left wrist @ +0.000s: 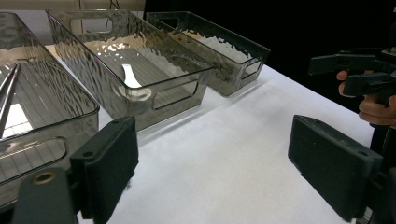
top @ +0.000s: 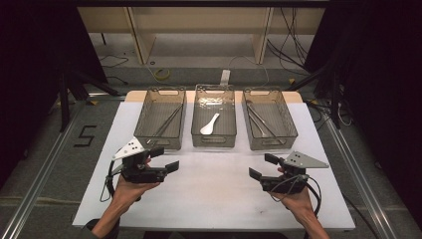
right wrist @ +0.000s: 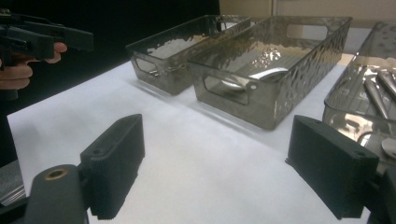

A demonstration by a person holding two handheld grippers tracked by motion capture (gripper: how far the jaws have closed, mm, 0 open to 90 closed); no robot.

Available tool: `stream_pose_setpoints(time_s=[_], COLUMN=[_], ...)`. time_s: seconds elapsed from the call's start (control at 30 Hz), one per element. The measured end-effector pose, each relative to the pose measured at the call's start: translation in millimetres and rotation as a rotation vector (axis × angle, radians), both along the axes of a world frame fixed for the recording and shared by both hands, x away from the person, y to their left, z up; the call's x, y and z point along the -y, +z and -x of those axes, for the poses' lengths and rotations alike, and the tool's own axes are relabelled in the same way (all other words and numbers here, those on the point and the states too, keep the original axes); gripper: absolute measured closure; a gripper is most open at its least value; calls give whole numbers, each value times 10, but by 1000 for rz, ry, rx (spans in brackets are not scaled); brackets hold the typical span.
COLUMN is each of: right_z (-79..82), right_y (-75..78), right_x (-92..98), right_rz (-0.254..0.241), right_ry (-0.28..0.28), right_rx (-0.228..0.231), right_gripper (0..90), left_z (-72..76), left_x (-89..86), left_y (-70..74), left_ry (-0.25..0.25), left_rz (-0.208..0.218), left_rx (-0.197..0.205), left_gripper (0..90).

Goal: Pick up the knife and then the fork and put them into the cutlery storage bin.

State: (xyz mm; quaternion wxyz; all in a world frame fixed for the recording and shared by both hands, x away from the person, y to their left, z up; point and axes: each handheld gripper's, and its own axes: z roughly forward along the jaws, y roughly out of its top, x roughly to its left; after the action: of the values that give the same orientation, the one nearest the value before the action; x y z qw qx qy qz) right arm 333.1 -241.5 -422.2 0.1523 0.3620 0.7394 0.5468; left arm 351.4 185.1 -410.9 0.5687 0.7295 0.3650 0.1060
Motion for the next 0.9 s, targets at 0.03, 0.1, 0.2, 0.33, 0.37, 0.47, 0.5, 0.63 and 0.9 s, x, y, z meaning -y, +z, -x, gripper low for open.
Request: stream_pose_setpoints(time_s=[0.03, 0.1, 0.2, 0.33, 0.37, 0.47, 0.5, 0.63, 0.9], right_z=[14, 31, 50, 68, 72, 77, 82, 119, 133], right_y=[-8, -22, -35, -70, -83, -126, -134, -140, -155], right_x=[7, 15, 25, 45, 49, 73, 79, 92, 114], right_rz=[3, 11, 12, 17, 22, 13, 10, 16, 26], right_ry=[-2, -7, -14, -22, -24, -33, -32, -31, -35], right_rx=[-4, 1, 2, -5, -8, -27, -29, -26, -29], right_gripper=[196, 196, 196, 196, 196, 196, 196, 196, 192], left_z=[0, 2, 7, 13, 15, 24, 29, 49, 64], left_x=[-1, 1, 4, 2, 0, 1, -2, -9, 29], left_y=[0, 1, -4, -11, -16, -18, -19, -39, -40], left_ry=[-3, -4, -2, -11, -15, -15, -13, -22, -39], left_rz=[-4, -4, -2, 0, 0, -1, 1, -7, -37], left_rx=[0, 1, -3, -10, -15, -18, -18, -27, -23], left_gripper=[153, 153, 153, 153, 153, 153, 153, 153, 153])
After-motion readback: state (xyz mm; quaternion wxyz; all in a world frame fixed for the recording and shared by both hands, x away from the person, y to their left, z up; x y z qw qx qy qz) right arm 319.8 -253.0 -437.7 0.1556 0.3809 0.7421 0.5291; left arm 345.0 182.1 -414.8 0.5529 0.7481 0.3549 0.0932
